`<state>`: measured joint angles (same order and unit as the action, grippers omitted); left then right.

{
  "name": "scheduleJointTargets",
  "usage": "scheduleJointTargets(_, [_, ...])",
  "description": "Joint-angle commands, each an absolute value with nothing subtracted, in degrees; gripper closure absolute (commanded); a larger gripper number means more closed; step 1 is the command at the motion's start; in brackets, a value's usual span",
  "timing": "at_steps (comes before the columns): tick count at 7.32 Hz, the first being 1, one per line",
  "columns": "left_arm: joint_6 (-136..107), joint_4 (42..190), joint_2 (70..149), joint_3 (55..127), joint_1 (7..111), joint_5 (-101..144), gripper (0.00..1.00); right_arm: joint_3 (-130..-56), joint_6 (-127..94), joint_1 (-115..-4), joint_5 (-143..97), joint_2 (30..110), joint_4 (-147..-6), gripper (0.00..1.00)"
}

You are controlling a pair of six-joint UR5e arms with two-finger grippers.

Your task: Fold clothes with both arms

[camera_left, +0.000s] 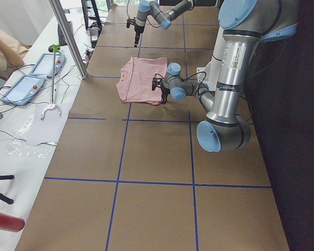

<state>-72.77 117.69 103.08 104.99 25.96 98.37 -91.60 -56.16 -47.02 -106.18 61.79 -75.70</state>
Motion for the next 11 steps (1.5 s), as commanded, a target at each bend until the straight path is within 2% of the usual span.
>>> scheduleJointTargets(1, [-72.86, 117.69, 103.18, 104.59, 25.40, 97.83, 0.53, -91.50, -56.16, -47.02, -106.17, 61.79, -75.67, 0.00])
scheduleJointTargets(2, [-72.86, 117.69, 103.27, 104.33, 25.31, 97.65, 0.60, -91.49, -56.16, -47.02, -106.17, 61.79, -75.76, 0.00])
scheduleJointTargets(3, [-72.77, 117.69, 103.18, 104.33, 25.31, 97.56, 0.72, -91.49, -56.16, -47.02, -106.17, 61.79, -75.76, 0.00])
scheduleJointTargets(4, [-72.77, 117.69, 103.27, 104.41, 25.31, 97.56, 0.90, -91.49, -56.16, -47.02, -106.17, 61.79, -75.76, 0.00])
scheduleJointTargets(5, [-72.77, 117.69, 103.27, 104.50, 25.23, 97.56, 1.00, -91.49, -56.08, -47.02, -106.17, 61.79, -75.76, 0.00])
scheduleJointTargets(9, [-67.54, 117.60, 102.66, 104.41, 26.27, 97.47, 1.00, -91.32, -56.43, -46.85, -106.08, 61.79, -75.76, 0.00])
scheduleJointTargets(11, [-57.88, 117.95, 103.09, 100.23, 33.62, 96.86, 1.00, -91.23, -56.51, -46.85, -106.00, 61.70, -75.76, 0.00])
